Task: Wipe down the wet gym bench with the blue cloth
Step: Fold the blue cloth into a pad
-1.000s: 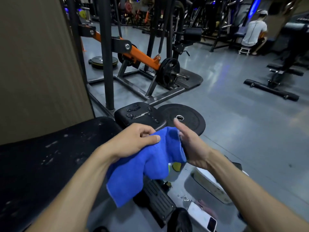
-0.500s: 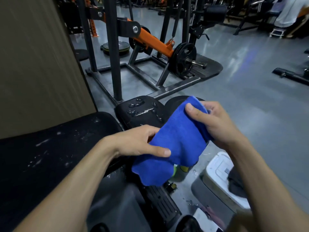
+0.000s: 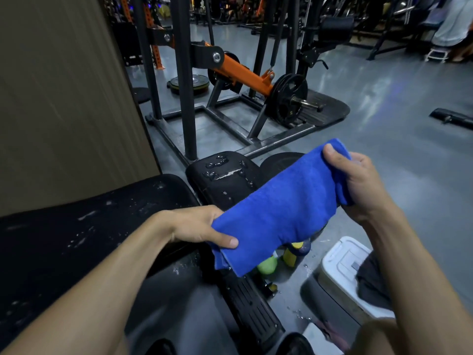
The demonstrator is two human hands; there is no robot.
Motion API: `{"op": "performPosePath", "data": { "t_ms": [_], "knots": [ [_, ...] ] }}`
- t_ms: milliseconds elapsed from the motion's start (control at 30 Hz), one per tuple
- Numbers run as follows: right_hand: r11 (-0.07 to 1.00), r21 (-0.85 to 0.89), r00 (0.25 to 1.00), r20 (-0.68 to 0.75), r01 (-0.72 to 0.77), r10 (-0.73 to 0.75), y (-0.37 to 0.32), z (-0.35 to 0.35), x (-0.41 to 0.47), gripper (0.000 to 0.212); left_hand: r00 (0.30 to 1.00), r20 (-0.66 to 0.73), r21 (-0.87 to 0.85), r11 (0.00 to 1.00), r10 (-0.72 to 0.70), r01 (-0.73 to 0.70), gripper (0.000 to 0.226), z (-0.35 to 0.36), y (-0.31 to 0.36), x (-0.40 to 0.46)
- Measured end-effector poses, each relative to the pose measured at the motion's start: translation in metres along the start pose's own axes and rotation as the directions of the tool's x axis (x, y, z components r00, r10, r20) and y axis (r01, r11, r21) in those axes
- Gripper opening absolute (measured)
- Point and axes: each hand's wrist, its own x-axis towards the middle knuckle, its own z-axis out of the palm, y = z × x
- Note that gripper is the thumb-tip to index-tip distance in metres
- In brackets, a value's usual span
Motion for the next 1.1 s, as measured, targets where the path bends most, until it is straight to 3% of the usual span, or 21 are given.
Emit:
{"op": "performPosePath", "data": {
  "t_ms": [100,167,233,333,467,567,733,867,967,1100],
  "knots": [
    [0.990,-0.057,0.991,-0.044,-0.130,0.128,0.009,-0.017,-0.007,0.032,0.996,-0.085,-0.170,0.985,-0.015,0.001,0.020,-0.003,-0.004,-0.019],
    [0.967,-0.104,0.970,-0.102,-0.232,0.222,0.017,-0.026,-0.011,0.037,0.987,-0.163,-0.288,0.957,-0.007,-0.041,0.008,-0.002,0.000,-0.030],
    [0.943,-0.101,0.943,-0.132,-0.318,0.305,0.021,-0.028,-0.016,0.046,0.967,-0.254,-0.375,0.921,0.008,-0.106,0.014,-0.001,0.009,-0.039],
    [0.930,0.012,0.922,-0.129,-0.366,0.365,0.015,-0.020,-0.023,0.040,0.941,-0.338,-0.519,0.838,-0.021,-0.168,0.024,0.004,0.016,-0.046],
    [0.912,0.251,0.932,-0.081,-0.324,0.353,-0.004,0.003,-0.029,0.033,0.890,-0.425,-0.681,0.706,-0.166,-0.193,0.031,0.018,0.007,-0.027],
    [0.924,0.272,0.949,-0.091,-0.269,0.303,-0.013,0.024,-0.027,0.036,0.921,-0.333,-0.765,0.629,-0.202,-0.139,0.033,0.033,0.004,-0.003],
    [0.920,0.348,0.963,-0.128,-0.179,0.236,-0.022,0.052,-0.016,0.033,0.984,-0.143,-0.874,0.480,-0.106,-0.075,0.047,0.052,-0.004,0.027],
    [0.915,0.369,0.958,-0.164,-0.162,0.235,-0.025,0.067,-0.009,0.030,0.972,-0.159,-0.890,0.451,-0.174,-0.065,0.042,0.050,-0.008,0.039],
    [0.906,0.401,0.939,-0.238,-0.139,0.249,-0.022,0.070,-0.003,0.030,0.957,-0.178,-0.917,0.391,-0.228,-0.077,0.024,0.043,-0.011,0.043],
    [0.897,0.419,0.942,-0.220,-0.142,0.252,-0.021,0.076,0.003,0.031,0.963,-0.170,-0.943,0.319,-0.211,-0.096,0.029,0.036,-0.017,0.041]
  ]
}}
